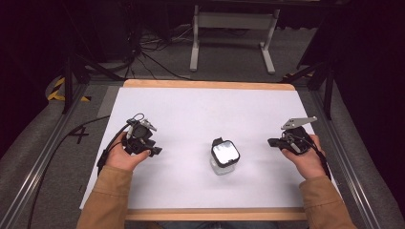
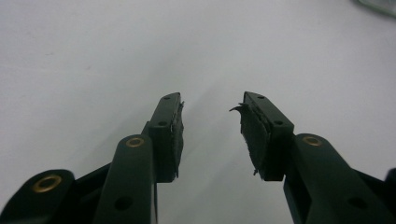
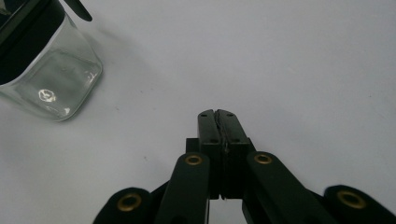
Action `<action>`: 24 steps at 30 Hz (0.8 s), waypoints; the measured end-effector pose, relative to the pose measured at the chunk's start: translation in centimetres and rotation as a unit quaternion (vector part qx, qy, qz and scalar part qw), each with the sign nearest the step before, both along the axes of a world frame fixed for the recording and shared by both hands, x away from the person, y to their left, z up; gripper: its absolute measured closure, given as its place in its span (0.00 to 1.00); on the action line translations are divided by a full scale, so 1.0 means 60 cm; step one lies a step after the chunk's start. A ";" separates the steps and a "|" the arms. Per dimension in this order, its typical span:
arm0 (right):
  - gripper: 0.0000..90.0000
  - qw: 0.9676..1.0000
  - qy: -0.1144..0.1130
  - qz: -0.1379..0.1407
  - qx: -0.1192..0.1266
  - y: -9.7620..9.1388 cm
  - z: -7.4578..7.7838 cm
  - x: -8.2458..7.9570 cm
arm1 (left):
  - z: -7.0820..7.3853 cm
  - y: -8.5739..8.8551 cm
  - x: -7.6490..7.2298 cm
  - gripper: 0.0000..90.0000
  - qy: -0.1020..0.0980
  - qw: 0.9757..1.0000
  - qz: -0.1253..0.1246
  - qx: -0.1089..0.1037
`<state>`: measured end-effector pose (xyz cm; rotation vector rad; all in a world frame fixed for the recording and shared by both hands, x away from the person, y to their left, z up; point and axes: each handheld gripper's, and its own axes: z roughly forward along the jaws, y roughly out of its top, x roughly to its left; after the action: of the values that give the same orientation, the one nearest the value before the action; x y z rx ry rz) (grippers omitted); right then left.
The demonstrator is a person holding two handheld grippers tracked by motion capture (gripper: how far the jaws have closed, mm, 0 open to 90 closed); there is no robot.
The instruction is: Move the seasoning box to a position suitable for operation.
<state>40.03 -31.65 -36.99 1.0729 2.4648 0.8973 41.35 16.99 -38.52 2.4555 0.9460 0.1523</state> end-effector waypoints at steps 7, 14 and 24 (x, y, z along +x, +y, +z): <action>1.00 1.000 -0.001 0.004 0.015 -0.006 -0.001 -0.004 | 0.010 0.001 -0.005 0.60 -0.013 1.000 -0.001 -0.009; 1.00 0.999 0.006 0.023 0.022 0.007 -0.006 -0.006 | 0.016 0.001 -0.008 0.58 -0.022 1.000 -0.006 -0.016; 1.00 0.996 0.017 0.080 0.041 0.058 -0.018 -0.017 | 0.020 -0.009 -0.011 0.56 -0.020 0.999 -0.019 -0.018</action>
<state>39.04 -28.19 -38.07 0.9331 2.5925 1.0444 40.66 16.43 -37.31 2.4265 0.8769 0.1687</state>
